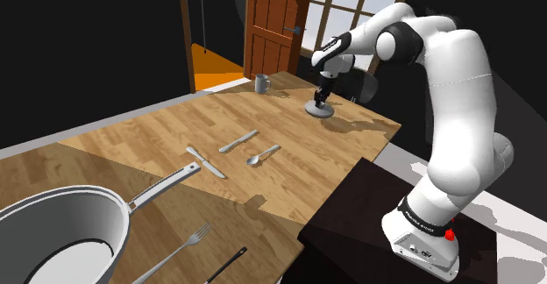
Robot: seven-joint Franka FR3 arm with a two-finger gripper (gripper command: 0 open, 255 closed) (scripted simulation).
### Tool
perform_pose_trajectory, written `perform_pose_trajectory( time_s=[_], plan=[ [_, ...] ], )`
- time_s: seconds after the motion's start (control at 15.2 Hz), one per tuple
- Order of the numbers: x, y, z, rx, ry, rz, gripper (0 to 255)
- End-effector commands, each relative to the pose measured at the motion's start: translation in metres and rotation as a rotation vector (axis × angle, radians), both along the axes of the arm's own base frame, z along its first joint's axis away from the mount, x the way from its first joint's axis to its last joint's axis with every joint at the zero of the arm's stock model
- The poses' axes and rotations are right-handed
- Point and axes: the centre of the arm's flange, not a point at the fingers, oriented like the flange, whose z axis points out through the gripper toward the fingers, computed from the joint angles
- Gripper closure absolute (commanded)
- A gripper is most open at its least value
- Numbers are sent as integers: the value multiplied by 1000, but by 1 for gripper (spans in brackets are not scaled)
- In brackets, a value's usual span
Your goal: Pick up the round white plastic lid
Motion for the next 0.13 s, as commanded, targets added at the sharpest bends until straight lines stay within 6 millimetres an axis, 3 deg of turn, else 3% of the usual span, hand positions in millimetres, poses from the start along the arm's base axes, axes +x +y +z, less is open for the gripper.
perform_pose_trajectory(
  time_s=[0.0,0.07],
  plan=[
    [1,0,7,0,0,0,255],
    [1,0,7,0,0,0,255]
  ],
)
